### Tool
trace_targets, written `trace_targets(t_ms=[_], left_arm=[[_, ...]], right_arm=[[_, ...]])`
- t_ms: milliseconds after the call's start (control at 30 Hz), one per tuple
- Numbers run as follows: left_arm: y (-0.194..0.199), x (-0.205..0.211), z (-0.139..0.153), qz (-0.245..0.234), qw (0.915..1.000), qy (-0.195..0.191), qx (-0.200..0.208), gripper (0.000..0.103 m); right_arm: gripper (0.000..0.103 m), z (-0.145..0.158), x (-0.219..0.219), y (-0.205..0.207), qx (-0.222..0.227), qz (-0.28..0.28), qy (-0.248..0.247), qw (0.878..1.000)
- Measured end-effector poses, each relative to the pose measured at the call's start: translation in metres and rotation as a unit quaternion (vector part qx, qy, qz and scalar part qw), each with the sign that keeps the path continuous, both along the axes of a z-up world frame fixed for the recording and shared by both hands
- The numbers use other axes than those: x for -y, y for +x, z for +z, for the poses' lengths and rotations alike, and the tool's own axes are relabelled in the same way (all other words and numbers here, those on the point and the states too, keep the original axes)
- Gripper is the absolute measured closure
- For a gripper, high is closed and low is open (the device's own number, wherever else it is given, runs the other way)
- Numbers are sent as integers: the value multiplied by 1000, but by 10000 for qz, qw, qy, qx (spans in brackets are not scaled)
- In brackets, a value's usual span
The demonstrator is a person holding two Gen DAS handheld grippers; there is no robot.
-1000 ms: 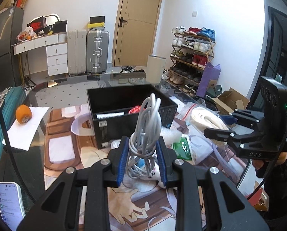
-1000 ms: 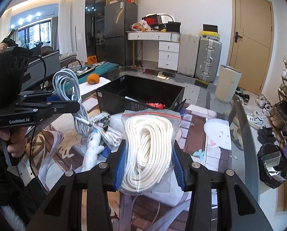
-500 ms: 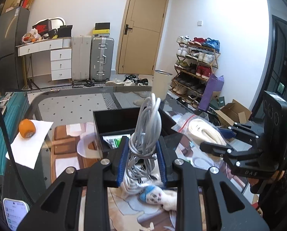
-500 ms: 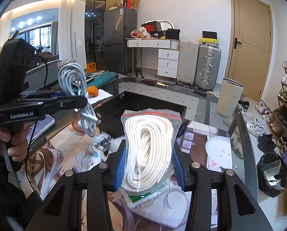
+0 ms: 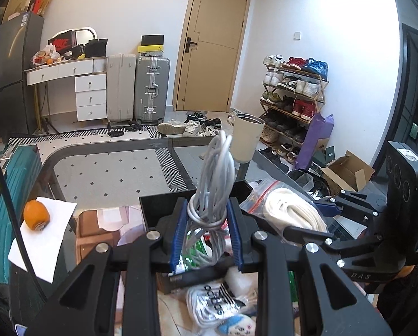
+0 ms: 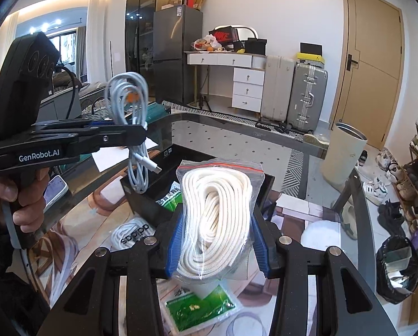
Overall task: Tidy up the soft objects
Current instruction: 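Carry the white cable and the rope coil over the black box, then lower the cable and rope coil into the box and open both grippers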
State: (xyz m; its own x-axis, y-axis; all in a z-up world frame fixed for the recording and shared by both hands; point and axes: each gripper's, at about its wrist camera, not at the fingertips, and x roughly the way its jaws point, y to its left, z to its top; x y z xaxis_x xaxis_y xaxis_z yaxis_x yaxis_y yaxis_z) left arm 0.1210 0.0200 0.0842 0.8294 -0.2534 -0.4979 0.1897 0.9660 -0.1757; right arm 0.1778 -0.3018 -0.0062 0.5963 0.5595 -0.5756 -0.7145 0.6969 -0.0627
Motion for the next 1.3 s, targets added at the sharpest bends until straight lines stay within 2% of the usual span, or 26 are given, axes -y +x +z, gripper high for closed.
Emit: trace_targets(t_ms=[367,500,800,1133,1300], left_arm=[[33,-1,-15,126,9996,83,-234,77],[40,-4,-21,140,9993,-8,-337,77],[51,-7,-36,151,9985,-23,-525,77],[54,-6,-39,113,9983,14,-580,79],[54,-6,-43,83,9978,-10,-656,79]], right_arm=[[60,-10,-23,34,-137,88,-191,9997],[60,-13,-31,41,-166,139,-261,9994],[59,-19,-41,54,-209,221,-409,9987],[59,-27,-53,63,-238,469,-580,9969],[56,-34,-57,74,-350,625,-643,9954]])
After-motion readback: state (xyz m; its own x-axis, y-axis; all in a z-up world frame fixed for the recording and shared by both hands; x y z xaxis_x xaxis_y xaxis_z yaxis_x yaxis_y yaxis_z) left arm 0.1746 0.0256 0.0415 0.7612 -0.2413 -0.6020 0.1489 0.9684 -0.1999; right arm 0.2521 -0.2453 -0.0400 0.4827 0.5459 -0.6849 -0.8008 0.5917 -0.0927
